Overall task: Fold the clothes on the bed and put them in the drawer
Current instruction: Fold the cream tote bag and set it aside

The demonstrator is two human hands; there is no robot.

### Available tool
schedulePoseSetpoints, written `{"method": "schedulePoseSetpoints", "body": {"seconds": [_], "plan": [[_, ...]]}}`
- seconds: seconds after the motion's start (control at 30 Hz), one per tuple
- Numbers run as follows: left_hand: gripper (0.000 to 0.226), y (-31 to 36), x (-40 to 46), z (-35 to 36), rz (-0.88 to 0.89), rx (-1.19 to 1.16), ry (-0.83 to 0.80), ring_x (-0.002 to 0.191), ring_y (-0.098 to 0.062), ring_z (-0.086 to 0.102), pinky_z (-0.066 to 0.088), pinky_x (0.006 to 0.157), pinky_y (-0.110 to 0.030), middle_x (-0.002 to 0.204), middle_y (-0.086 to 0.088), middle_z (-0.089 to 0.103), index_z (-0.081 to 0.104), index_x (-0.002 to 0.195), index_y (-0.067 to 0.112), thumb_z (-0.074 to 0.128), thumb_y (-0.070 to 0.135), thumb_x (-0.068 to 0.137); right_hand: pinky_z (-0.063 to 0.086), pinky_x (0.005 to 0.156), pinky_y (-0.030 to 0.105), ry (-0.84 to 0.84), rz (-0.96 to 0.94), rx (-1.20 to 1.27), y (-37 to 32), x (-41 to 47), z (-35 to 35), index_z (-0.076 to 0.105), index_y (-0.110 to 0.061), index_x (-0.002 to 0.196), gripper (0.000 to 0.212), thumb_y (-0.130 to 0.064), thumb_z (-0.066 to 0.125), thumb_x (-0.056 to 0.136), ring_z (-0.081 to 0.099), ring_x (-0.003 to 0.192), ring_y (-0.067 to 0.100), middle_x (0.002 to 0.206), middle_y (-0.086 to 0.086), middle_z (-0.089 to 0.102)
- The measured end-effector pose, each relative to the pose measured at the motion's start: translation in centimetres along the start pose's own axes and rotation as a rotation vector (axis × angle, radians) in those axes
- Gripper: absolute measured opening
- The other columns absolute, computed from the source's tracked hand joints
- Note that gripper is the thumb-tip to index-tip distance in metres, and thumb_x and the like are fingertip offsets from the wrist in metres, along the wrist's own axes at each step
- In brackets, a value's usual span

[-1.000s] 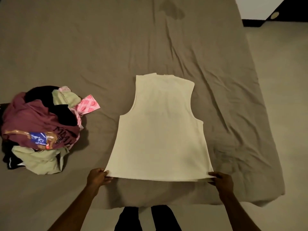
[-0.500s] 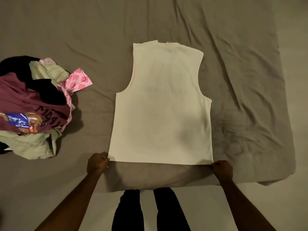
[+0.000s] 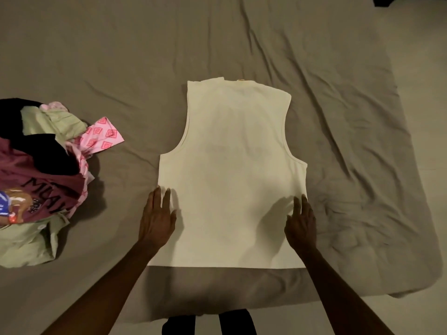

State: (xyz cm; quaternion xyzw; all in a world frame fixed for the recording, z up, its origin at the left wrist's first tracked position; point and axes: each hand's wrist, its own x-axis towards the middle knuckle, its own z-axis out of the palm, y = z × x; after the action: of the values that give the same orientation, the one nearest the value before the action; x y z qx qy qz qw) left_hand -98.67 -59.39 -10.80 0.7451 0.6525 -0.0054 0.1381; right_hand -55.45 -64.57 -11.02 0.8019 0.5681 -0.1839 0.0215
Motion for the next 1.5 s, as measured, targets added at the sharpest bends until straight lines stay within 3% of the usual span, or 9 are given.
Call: {"method": "schedulePoseSetpoints", "body": {"seconds": [0.1,0.33,0.53,0.6,0.7,0.87,1.03,1.23,1.5], "plan": [[0.069,-0.6,4.3,1.3,0.070,-0.022,0.050,0.153,-0.038,0.021,0.029,0.120,-0.048,0.165,-0.023,0.021,0.023,0.160,0.006,0.037,0.044,0.104,0.037,0.112,0.051,0.087,-0.060,0.045,-0.9,3.9,0.0,0.023,-0.006,0.162,0.073,-0.028,0.054,0.100,0.029,0.151,0.038,0.168,0.018,0.024],[0.078,-4.5,8.7,4.2,0.026,0.036,0.027,0.155,-0.035,0.019,0.026,0.118,-0.053,0.169,-0.017,0.013,0.016,0.162,0.010,0.023,0.060,0.102,0.026,0.123,0.051,0.156,-0.123,0.090,2.5,10.6,2.4,0.015,-0.004,0.163,0.077,-0.049,0.034,0.104,0.013,0.158,0.030,0.172,0.014,0.010],[0.080,-3.3,5.0,3.8,-0.125,-0.203,0.081,0.148,-0.039,0.031,0.024,0.122,-0.044,0.162,-0.025,0.029,0.028,0.156,-0.005,0.041,0.052,0.101,0.032,0.117,0.060,0.199,0.000,0.048,0.3,7.8,2.9,0.023,0.006,0.159,0.074,-0.043,0.033,0.104,0.024,0.153,0.043,0.167,0.027,0.018],[0.073,-2.6,2.5,3.7,-0.222,-0.246,0.114,0.138,-0.040,0.044,0.034,0.117,-0.047,0.154,-0.024,0.043,0.038,0.151,-0.005,0.043,0.048,0.101,0.033,0.118,0.061,0.231,-0.065,0.041,-2.9,5.6,3.3,0.026,0.008,0.157,0.068,-0.028,0.049,0.103,0.023,0.153,0.043,0.166,0.028,0.019],[0.059,-2.1,-1.1,3.8,-0.344,-0.270,0.142,0.115,-0.034,0.056,0.047,0.099,-0.045,0.133,-0.014,0.060,0.053,0.139,0.004,0.048,0.049,0.101,0.035,0.118,0.053,0.236,-0.346,0.071,-9.3,2.8,4.9,0.038,0.010,0.151,0.066,-0.007,0.065,0.093,0.028,0.151,0.041,0.163,0.028,0.029],[0.033,-1.9,-6.3,3.9,-0.639,-0.471,0.187,0.085,-0.019,0.060,0.051,0.071,-0.036,0.095,0.004,0.062,0.063,0.106,0.021,0.067,0.051,0.092,0.044,0.108,0.048,0.172,-0.532,0.285,-22.0,3.1,6.9,0.054,0.002,0.139,0.046,-0.015,0.060,0.096,0.051,0.128,0.036,0.138,0.020,0.056],[0.024,-3.0,-8.5,4.3,-0.762,-0.682,0.175,0.065,-0.011,0.058,0.046,0.062,-0.029,0.074,0.012,0.062,0.063,0.090,0.027,0.081,0.041,0.084,0.055,0.081,0.043,0.082,-0.424,0.502,-33.8,5.5,6.8,0.062,-0.009,0.122,0.038,-0.031,0.072,0.093,0.063,0.096,0.023,0.106,0.005,0.063],[0.022,-4.3,-8.5,4.6,-0.859,-1.013,0.145,0.061,-0.005,0.057,0.051,0.064,-0.025,0.068,0.008,0.067,0.072,0.079,0.026,0.092,0.031,0.073,0.048,0.086,0.038,-0.035,-0.176,0.339,-41.0,9.0,6.0,0.061,-0.007,0.113,0.059,-0.057,0.075,0.085,0.065,0.108,0.034,0.115,0.011,0.067],[0.018,-4.5,-9.3,4.0,-0.765,-1.087,0.140,0.057,-0.004,0.054,0.043,0.058,-0.019,0.068,0.000,0.066,0.068,0.081,0.024,0.085,0.030,0.081,0.055,0.084,0.040,-0.056,-0.085,0.339,-43.1,10.0,4.5,0.064,-0.001,0.103,0.034,-0.026,0.065,0.080,0.066,0.104,0.038,0.112,0.017,0.069]]}}
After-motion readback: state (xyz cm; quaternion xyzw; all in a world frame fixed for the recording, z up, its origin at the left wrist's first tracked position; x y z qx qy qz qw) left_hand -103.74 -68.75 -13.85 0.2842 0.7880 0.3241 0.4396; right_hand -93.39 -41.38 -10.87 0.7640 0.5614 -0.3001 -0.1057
